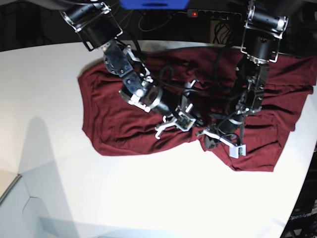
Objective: Layout the t-shirt on the table in an organized manner, then fold the t-shirt properly
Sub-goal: 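Grasp the shirt fabric with both grippers near the hem, then pull the held fabric outward with the left gripper, stretching the shirt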
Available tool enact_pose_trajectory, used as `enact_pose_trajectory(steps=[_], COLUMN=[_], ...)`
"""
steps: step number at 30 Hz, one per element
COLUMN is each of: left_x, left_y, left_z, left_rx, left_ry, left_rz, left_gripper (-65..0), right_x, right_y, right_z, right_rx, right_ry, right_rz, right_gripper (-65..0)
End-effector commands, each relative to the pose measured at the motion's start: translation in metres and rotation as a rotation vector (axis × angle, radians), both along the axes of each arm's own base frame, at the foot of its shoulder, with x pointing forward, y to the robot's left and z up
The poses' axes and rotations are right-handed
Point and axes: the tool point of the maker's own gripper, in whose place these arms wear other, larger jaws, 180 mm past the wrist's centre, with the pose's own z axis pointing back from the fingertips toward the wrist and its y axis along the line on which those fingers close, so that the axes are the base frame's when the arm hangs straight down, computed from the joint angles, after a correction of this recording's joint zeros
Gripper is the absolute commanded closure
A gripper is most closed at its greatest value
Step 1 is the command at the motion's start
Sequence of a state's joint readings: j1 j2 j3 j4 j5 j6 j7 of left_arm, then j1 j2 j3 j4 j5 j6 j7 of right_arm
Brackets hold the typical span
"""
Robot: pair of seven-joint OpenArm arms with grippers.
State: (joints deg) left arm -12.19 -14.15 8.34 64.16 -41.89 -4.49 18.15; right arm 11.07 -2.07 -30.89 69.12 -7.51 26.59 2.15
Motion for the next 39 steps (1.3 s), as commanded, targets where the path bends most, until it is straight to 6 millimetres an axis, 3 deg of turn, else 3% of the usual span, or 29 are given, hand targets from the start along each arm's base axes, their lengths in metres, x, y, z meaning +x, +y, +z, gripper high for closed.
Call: enact_pose_trajectory(steps=[1, 5, 11, 14, 17, 19, 24, 29, 33, 37, 39], left_x=[0.014, 0.03, 0.071, 0.09, 0.106, 0.116, 0.138, 0.154, 0.164, 0.174, 0.178], left_y=[0.004, 0.032, 0.055, 0.067, 0.076, 0.082, 0.093, 0.113, 0.134, 0.146, 0.147], left_z=[0.025, 0.062, 0.124, 0.145, 0.153, 0.158, 0.177, 0.198, 0.209, 0.228, 0.24], left_rx=[-0.013, -0.037, -0.028, -0.014, -0.014, -0.017, -0.023, -0.016, 0.009, 0.106, 0.142], left_ry=[-0.073, -0.166, -0.295, -0.329, -0.329, -0.327, -0.335, -0.382, -0.429, -0.464, -0.485], left_rz=[0.009, 0.092, 0.133, 0.151, 0.172, 0.189, 0.219, 0.275, 0.343, 0.357, 0.35], left_gripper=[-0.1, -0.1, -0.1, -0.1, -0.1, -0.1, -0.1, -0.1, -0.1, -0.1, -0.1], right_x=[0.01, 0.01, 0.016, 0.036, 0.051, 0.064, 0.083, 0.091, 0.088, 0.081, 0.078], right_y=[0.006, 0.006, 0.002, -0.025, -0.045, -0.071, -0.124, -0.179, -0.223, -0.249, -0.256], right_z=[0.027, 0.027, 0.034, 0.056, 0.069, 0.082, 0.085, 0.058, 0.013, -0.018, -0.027], right_rx=[0.072, 0.072, 0.077, 0.119, 0.169, 0.203, 0.251, 0.19, 0.1, 0.015, -0.002], right_ry=[-0.056, -0.054, -0.074, -0.116, -0.126, -0.147, -0.14, -0.05, 0.09, 0.16, 0.181], right_rz=[-0.007, -0.009, -0.019, -0.112, -0.204, -0.292, -0.469, -0.622, -0.721, -0.737, -0.743], right_gripper=[0.0, 0.0, 0.0, 0.0, 0.0, 0.0, 0.0, 0.0, 0.0, 0.0, -3.1])
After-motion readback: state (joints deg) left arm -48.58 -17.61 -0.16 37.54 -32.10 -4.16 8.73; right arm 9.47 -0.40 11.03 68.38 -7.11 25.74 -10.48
